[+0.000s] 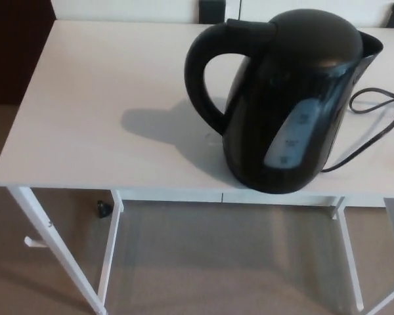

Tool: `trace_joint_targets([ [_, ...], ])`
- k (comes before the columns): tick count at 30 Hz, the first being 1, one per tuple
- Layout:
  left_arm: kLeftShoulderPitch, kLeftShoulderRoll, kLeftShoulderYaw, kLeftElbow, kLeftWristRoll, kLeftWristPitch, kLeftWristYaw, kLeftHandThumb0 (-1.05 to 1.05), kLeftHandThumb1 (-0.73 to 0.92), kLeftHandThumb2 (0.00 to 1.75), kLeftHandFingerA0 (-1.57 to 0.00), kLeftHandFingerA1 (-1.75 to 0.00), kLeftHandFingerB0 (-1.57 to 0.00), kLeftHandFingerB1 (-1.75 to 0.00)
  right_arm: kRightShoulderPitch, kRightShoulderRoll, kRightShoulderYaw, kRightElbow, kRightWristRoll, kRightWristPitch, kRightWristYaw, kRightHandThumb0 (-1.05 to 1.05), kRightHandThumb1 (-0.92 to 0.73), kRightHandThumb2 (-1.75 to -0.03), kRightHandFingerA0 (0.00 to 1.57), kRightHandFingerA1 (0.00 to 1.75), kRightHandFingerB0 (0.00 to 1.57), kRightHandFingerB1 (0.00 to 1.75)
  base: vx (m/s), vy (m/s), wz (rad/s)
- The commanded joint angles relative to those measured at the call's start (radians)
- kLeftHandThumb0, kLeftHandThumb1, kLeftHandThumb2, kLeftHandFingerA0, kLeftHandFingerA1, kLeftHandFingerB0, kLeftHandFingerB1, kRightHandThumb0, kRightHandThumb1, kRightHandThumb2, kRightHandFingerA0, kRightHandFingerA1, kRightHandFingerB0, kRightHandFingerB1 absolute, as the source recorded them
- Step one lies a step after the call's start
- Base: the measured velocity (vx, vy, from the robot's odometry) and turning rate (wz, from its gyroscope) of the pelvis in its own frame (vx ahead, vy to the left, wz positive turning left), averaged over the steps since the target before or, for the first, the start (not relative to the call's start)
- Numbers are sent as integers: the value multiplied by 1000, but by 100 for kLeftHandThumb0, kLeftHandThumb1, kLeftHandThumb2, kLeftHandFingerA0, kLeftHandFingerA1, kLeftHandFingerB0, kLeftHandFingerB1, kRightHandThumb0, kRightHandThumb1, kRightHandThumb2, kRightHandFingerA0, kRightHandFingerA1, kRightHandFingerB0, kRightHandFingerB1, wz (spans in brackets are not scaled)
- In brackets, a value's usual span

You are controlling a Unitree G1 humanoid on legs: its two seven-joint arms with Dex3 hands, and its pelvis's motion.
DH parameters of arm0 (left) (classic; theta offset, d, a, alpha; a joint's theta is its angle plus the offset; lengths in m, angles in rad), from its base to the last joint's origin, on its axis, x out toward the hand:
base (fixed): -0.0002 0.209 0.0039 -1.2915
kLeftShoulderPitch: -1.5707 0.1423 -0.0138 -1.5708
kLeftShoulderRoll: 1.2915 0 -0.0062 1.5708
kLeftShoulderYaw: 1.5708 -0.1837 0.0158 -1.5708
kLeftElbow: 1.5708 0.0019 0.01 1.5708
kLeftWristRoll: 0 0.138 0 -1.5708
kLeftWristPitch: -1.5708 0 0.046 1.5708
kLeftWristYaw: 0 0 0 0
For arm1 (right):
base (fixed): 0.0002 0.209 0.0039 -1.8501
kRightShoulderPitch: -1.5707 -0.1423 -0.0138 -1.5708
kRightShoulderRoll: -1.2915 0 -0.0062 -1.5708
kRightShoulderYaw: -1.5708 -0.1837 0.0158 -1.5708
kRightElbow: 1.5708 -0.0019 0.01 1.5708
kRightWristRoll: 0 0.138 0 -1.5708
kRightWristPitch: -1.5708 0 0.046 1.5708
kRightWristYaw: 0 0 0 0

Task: The robot walk towards a table in front and uses its left hand to pick up the pot from the base and places it on the table

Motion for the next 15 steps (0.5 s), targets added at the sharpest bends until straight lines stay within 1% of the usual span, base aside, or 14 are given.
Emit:
trace_joint_targets([
  [1,-12,5,13,18,-7,-4,-11,-6,62,57,-24,-35,-23,-30,-9,-11,-11,10,7,5,-4,-19,-41,-86,32,59,22,52,25,-200,9],
  [3,-11,5,12,22,0,-11,-5,-8,61,57,-25,-35,-24,-30,-4,-10,-18,11,14,-1,3,-18,-42,-87,31,58,22,52,-9,-255,10],
  [5,-12,5,13,24,2,-12,-5,-8,61,57,-25,-35,-24,-30,-5,-10,-20,12,14,-1,5,-18,-42,-87,31,58,22,52,8,17,-14],
  [6,-7,10,5,19,17,-15,12,-10,60,57,-28,-35,-26,-31,-2,-11,-12,10,2,0,-2,-19,-43,-87,31,58,21,52,-15,-186,15],
  [9,-8,10,8,11,10,-14,6,-8,61,57,-27,-36,-25,-31,-4,-13,-8,4,-1,-7,-2,-18,-43,-87,31,58,22,53,24,-126,-1],
  [15,-8,11,9,15,8,-18,1,-9,61,57,-28,-36,-26,-31,0,-10,-3,-7,-3,-10,-9,-18,-43,-87,33,59,22,52,7,8,-1],
])
